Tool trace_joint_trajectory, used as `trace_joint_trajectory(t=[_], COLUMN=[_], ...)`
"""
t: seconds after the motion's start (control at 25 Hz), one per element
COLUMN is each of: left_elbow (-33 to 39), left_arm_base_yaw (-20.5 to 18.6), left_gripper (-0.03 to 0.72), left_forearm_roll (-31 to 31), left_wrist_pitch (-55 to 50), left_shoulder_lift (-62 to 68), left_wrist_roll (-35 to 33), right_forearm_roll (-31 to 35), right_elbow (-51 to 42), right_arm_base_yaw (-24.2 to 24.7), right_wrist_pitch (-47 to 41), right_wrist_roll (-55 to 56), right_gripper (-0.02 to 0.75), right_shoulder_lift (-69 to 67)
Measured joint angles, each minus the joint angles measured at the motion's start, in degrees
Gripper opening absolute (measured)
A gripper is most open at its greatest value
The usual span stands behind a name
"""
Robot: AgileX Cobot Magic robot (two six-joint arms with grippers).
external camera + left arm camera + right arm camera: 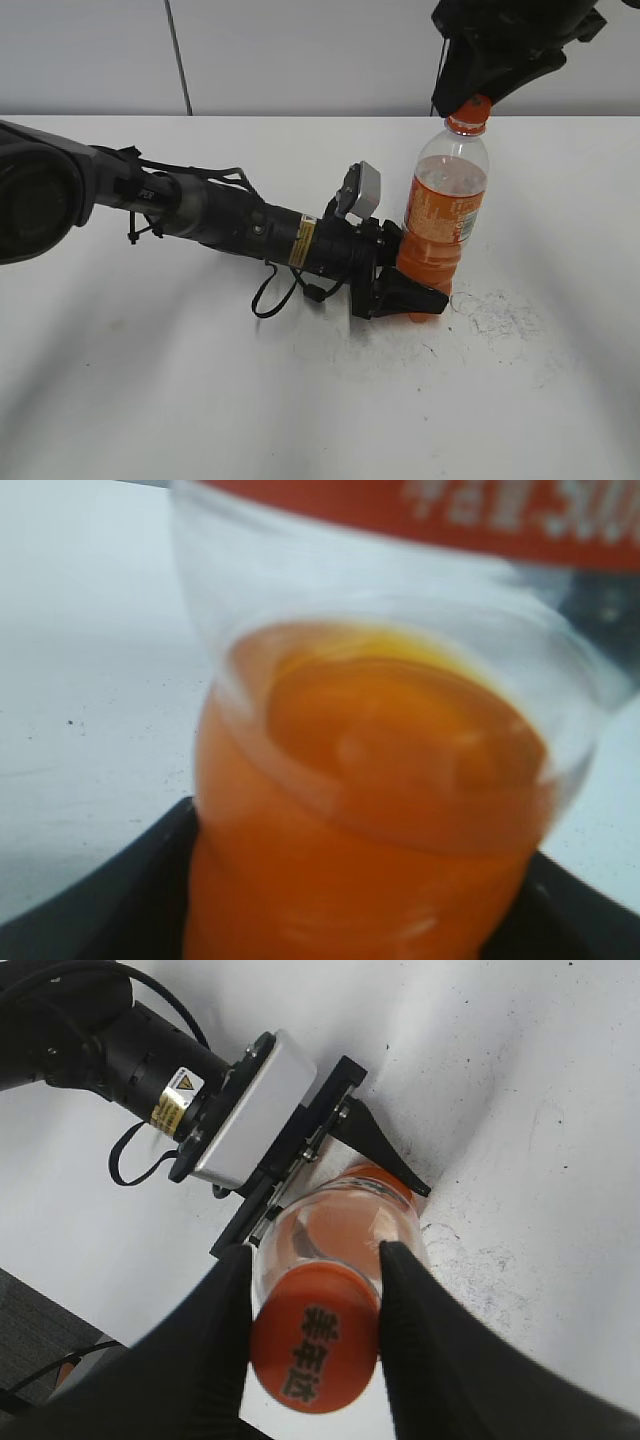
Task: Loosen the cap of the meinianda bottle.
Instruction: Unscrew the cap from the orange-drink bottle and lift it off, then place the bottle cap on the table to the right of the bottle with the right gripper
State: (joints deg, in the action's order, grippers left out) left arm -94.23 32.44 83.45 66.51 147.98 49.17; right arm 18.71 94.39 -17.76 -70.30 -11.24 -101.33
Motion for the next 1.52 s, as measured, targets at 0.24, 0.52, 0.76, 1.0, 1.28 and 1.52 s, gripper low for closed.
trace_joint_trajectory(t=[0.24,0.52,0.76,1.0,1.28,1.52], left_elbow=[0.0,0.0,0.0,0.0,0.0,0.0], left_arm_base_yaw=[0.0,0.0,0.0,0.0,0.0,0.0], left_gripper=[0.550,0.550,0.550,0.550,0.550,0.550], left_forearm_roll=[-0.1,-0.1,0.0,0.1,0.2,0.3], left_wrist_pitch=[0.0,0.0,0.1,0.1,0.1,0.0], left_shoulder_lift=[0.0,0.0,0.0,0.0,0.0,0.0], left_wrist_roll=[0.0,0.0,0.1,0.1,0.0,-0.1], right_forearm_roll=[0.4,2.3,3.6,3.6,3.7,3.9], right_elbow=[0.0,0.0,0.0,0.0,0.0,0.0], right_arm_base_yaw=[0.0,0.0,0.0,0.0,0.0,2.8], right_wrist_pitch=[0.0,-0.1,0.0,0.0,0.0,0.0], right_wrist_roll=[-11.2,-36.8,-43.0,-43.8,-42.6,-34.1], right_gripper=[0.278,0.275,0.273,0.273,0.272,0.272], right_shoulder_lift=[0.0,0.0,0.2,0.7,2.1,5.9])
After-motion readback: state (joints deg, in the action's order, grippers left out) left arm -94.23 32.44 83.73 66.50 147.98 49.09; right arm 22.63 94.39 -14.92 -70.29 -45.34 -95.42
